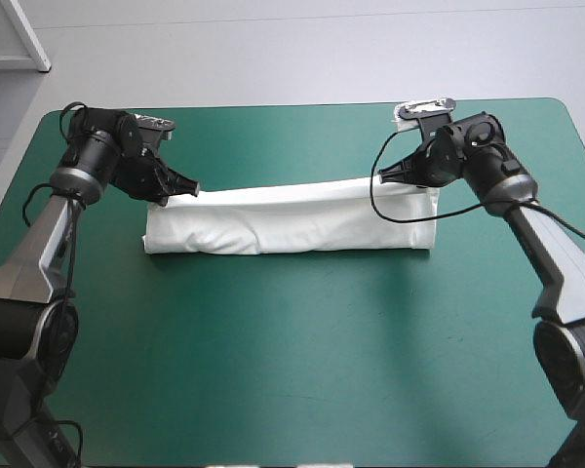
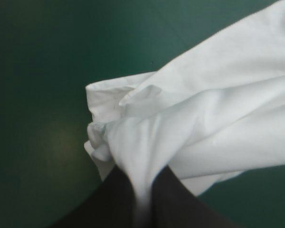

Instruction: Fold the cloth

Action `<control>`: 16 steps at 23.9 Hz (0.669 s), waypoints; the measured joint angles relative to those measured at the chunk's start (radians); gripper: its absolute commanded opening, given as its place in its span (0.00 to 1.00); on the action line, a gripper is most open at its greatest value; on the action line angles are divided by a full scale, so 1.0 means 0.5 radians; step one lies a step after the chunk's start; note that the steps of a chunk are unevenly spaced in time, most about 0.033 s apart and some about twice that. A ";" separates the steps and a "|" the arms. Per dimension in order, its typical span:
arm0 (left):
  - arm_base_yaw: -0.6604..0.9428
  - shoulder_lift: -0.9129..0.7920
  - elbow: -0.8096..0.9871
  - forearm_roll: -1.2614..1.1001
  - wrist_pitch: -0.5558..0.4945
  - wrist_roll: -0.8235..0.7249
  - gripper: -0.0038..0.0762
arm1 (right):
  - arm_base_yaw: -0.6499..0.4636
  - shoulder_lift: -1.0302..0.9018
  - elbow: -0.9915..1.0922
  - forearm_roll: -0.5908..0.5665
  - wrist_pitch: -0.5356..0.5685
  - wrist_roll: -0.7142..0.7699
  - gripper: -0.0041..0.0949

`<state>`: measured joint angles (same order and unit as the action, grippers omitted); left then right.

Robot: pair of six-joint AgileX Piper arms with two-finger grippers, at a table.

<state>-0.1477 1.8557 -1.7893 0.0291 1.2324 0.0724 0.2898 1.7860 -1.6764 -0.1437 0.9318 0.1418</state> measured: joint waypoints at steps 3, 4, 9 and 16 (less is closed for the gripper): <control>0.000 0.177 -0.076 0.024 0.000 0.000 0.04 | -0.011 0.212 -0.108 0.011 -0.055 -0.027 0.03; 0.000 0.220 -0.082 0.039 0.000 0.000 0.04 | -0.011 0.263 -0.118 0.021 -0.071 -0.037 0.03; 0.000 0.397 -0.083 0.145 -0.055 -0.026 0.04 | -0.013 0.456 -0.134 0.067 -0.159 -0.053 0.05; 0.000 0.447 -0.172 0.178 -0.032 -0.074 0.47 | -0.016 0.499 -0.207 0.120 -0.118 -0.058 0.87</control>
<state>-0.1477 2.0790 -1.8753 0.1180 1.2163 0.0356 0.2817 2.0353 -1.7799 -0.0839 0.8727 0.1128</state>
